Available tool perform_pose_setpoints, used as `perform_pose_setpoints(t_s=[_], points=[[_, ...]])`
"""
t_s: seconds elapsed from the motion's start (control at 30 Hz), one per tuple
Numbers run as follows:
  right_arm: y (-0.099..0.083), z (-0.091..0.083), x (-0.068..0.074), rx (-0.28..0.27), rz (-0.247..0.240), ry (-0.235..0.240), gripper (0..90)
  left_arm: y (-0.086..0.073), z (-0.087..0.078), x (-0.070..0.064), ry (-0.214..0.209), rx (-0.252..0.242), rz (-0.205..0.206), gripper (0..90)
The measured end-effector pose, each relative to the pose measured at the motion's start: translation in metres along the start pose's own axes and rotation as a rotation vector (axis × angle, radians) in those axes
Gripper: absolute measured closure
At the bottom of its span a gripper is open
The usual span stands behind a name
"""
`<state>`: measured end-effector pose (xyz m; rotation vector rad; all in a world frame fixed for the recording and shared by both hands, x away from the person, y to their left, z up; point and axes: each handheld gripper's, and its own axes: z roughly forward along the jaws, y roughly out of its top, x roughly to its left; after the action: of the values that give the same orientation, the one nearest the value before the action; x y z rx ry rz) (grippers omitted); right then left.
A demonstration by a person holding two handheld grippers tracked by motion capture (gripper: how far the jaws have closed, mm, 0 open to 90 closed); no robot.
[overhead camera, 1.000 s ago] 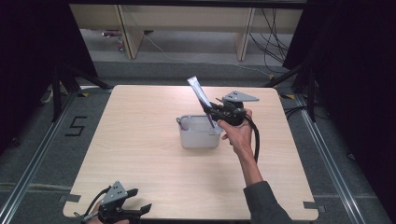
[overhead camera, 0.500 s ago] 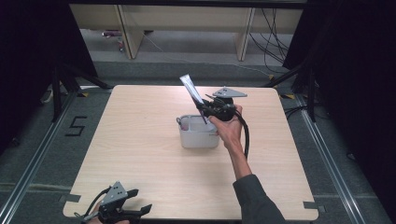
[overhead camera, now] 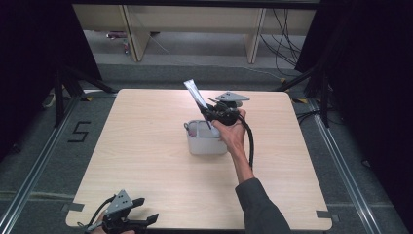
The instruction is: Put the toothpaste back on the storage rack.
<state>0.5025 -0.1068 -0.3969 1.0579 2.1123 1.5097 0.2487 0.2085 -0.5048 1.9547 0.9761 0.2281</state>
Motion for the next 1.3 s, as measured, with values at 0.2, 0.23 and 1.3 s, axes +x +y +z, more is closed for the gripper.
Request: perform_pose_setpoints(t_s=[0.2,0.23,1.3], points=[[-0.003,0.003,0.000,0.002,-0.011,-0.011,76.2,0.000,-0.001,0.002,0.008,0.027,0.025,22.8],[-0.003,0.004,0.000,0.003,-0.013,-0.016,76.2,0.000,-0.001,0.001,0.006,0.022,0.021,22.9],[-0.014,0.012,0.003,0.051,-0.023,-0.032,76.1,0.000,0.001,-0.001,-0.007,0.012,0.004,23.1]])
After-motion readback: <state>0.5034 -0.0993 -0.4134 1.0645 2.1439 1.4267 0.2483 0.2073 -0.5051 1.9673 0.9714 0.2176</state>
